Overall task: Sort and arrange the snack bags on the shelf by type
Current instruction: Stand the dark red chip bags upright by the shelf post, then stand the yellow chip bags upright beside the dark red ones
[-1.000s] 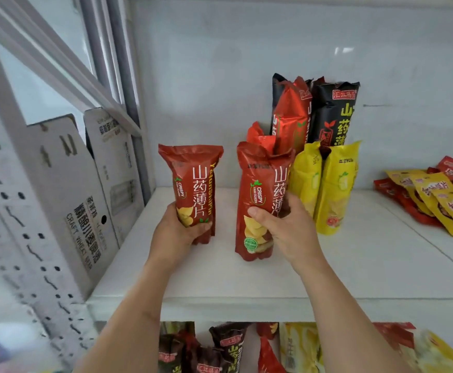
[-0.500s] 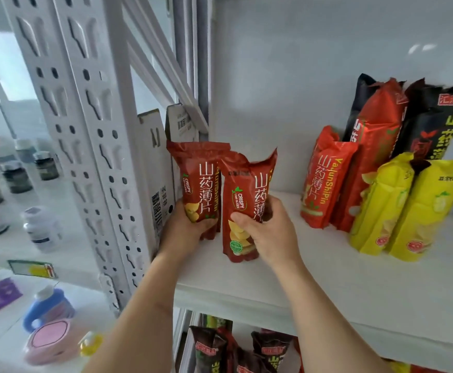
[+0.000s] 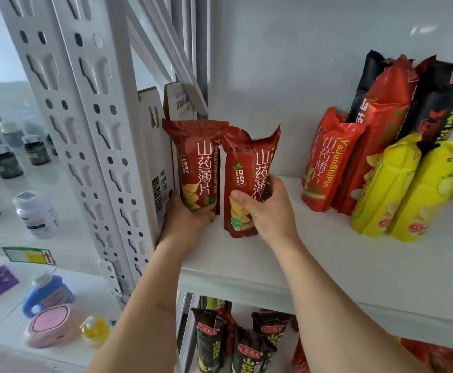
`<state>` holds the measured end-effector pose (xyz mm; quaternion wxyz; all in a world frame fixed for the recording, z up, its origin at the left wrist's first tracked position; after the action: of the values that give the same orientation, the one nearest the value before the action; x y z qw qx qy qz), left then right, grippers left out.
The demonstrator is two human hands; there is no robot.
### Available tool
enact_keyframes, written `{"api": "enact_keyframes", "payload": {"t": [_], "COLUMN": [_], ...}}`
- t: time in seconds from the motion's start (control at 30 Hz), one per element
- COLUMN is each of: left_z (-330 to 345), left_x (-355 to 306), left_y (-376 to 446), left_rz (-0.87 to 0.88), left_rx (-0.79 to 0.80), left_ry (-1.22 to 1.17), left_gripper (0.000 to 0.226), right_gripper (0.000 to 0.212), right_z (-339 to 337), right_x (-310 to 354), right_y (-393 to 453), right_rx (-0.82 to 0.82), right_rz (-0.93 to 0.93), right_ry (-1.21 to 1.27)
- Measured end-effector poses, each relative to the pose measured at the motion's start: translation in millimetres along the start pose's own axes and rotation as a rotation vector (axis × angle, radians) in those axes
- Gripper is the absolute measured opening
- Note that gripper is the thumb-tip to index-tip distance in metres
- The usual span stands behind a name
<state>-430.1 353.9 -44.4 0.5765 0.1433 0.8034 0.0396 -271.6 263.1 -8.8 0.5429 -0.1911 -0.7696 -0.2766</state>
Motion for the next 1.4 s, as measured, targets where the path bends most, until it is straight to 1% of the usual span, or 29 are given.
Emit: {"api": "enact_keyframes", "payload": {"t": [0.07,0.13,0.17,0.27,0.33,0.43,0.5,0.6,0.67,0.77,0.83,0.9,0.97,1.0,1.1,1.17,1.23,1.3,1.37,1.4], "left_z": [-2.1,-2.8,-2.2,8.7,23.0,51.4,72.8,106.5,127.9,161.0,181.8,200.5,219.4,228.0,247.2,252.8,255.1,259.4,267.5,271.6], "left_x": [-9.0,-19.2,-24.9,-39.3,-44.7,-56.8,-65.9,-81.3,-92.2,-106.8,-116.2,-123.9,-129.7,-132.1,-139.3,-142.7,-142.3,-140.5,-139.7,-139.3], "left_y": [-14.2,-33.9,-46.1,-81.3,-94.8,-110.5,-118.4,-128.3,-132.3,-135.2,-135.9,-134.6,-130.0,-126.5,-115.0,-104.4,-92.3,-83.2,-77.3,-75.4], "left_rz": [-0.02,0.004,0.058,0.334,0.487,0.67,0.745,0.818,0.848,0.849,0.836,0.773,0.664,0.621,0.523,0.47,0.422,0.378,0.344,0.336], "left_rx": [-0.034,-0.081,-0.128,-0.261,-0.301,-0.276,-0.232,-0.153,-0.108,-0.065,-0.027,0.043,0.146,0.166,0.174,0.142,0.122,0.17,0.235,0.261], "left_ry": [0.076,0.184,0.281,0.597,0.662,0.683,0.661,0.645,0.641,0.623,0.582,0.536,0.47,0.412,0.263,0.192,0.119,0.055,0.024,0.007], "left_gripper": [0.095,0.089,0.082,0.049,0.03,0.019,0.017,0.02,0.022,0.023,0.027,0.034,0.047,0.055,0.075,0.08,0.081,0.084,0.091,0.094], "right_gripper": [0.092,0.098,0.098,0.087,0.074,0.05,0.039,0.03,0.029,0.029,0.028,0.026,0.026,0.028,0.037,0.042,0.053,0.074,0.093,0.099], "right_z": [-2.5,-8.7,-13.8,-34.8,-52.7,-83.8,-106.9,-145.9,-172.5,-209.3,-231.8,-250.6,-266.1,-272.5,-284.8,-287.0,-286.7,-286.1,-286.2,-286.4], "right_x": [-0.4,-2.1,-3.6,-11.0,-17.7,-28.3,-34.0,-39.5,-40.7,-43.8,-47.9,-53.1,-58.4,-60.8,-65.6,-67.3,-70.8,-73.8,-79.1,-82.4], "right_y": [-1.9,-6.5,-9.8,-20.6,-27.4,-33.8,-36.6,-40.9,-42.5,-40.5,-35.6,-30.5,-23.2,-18.2,-3.9,4.8,13.2,21.6,29.9,33.9], "right_rx": [0.008,0.01,0.009,-0.02,-0.04,-0.052,-0.051,-0.068,-0.079,-0.112,-0.165,-0.224,-0.301,-0.345,-0.47,-0.538,-0.609,-0.648,-0.621,-0.597], "right_rz": [0.002,0.009,0.017,0.024,0.011,-0.011,-0.032,-0.096,-0.127,-0.137,-0.117,-0.086,-0.073,-0.072,-0.065,-0.062,-0.054,-0.004,0.073,0.098], "right_ry": [-0.029,-0.06,-0.078,-0.133,-0.192,-0.326,-0.41,-0.501,-0.582,-0.651,-0.636,-0.587,-0.535,-0.508,-0.422,-0.383,-0.35,-0.286,-0.202,-0.16]}}
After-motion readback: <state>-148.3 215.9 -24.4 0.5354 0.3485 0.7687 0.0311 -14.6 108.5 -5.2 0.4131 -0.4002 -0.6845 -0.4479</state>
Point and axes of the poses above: each hand's wrist, its own y-axis towards the middle knuckle, its own z-axis out of the palm, x = y × z, the point moved 1 cm from there along y, towards the middle knuckle, and after that the axes turned 7 degrees about z, right-handed, at the moved point
